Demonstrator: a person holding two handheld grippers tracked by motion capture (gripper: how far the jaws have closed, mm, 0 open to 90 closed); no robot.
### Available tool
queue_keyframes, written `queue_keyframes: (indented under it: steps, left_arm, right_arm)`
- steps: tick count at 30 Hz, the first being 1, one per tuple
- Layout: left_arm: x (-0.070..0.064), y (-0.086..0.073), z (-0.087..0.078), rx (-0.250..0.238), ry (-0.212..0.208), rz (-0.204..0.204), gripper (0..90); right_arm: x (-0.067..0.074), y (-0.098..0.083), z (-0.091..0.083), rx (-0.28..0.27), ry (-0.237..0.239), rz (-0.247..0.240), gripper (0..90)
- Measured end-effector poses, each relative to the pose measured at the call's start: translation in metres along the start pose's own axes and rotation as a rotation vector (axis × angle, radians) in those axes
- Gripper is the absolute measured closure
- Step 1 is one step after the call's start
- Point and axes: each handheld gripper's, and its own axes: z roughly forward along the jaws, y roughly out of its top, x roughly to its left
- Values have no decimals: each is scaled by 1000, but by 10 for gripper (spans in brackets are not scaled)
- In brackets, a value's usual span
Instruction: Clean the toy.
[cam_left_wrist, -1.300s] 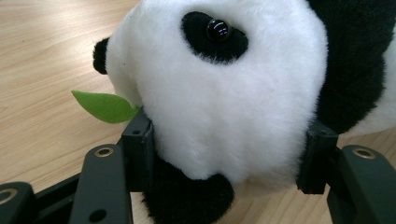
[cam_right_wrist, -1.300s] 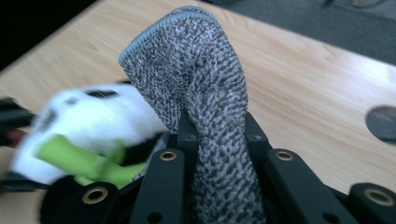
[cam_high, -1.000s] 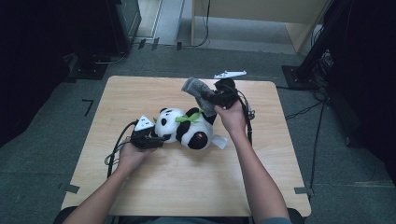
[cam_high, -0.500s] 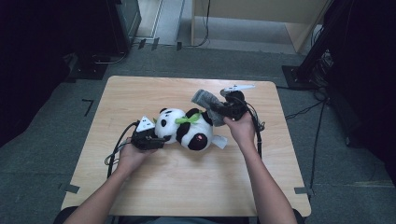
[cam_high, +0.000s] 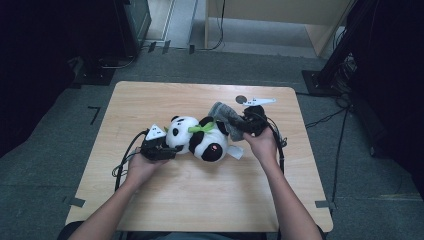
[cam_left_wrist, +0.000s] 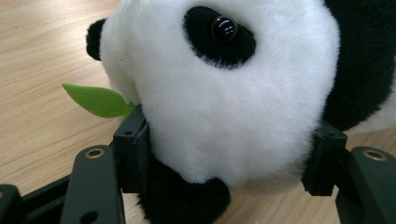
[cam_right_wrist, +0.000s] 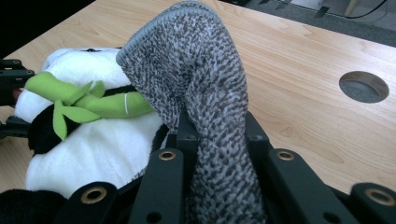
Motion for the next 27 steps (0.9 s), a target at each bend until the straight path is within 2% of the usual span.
queue_keyframes:
  steps: [14, 18, 21, 24, 27]
  left_arm:
    - [0, 0, 0, -3, -4, -11, 336]
    - [2, 0, 0, -1, -9, -15, 335]
    - [2, 0, 0, -2, -11, -15, 335]
    - [3, 0, 0, -2, -12, -16, 334]
    - [3, 0, 0, -4, -15, -15, 334]
  right_arm:
    - [-12, -19, -2, -24, -4, 33, 763]
    - [-18, -27, -1, -1, -30, 47, 763]
    - [-23, -36, 4, 46, -32, 55, 763]
    - [-28, -43, 6, 38, -26, 89, 763]
    - [-37, -45, 4, 42, -55, 109, 763]
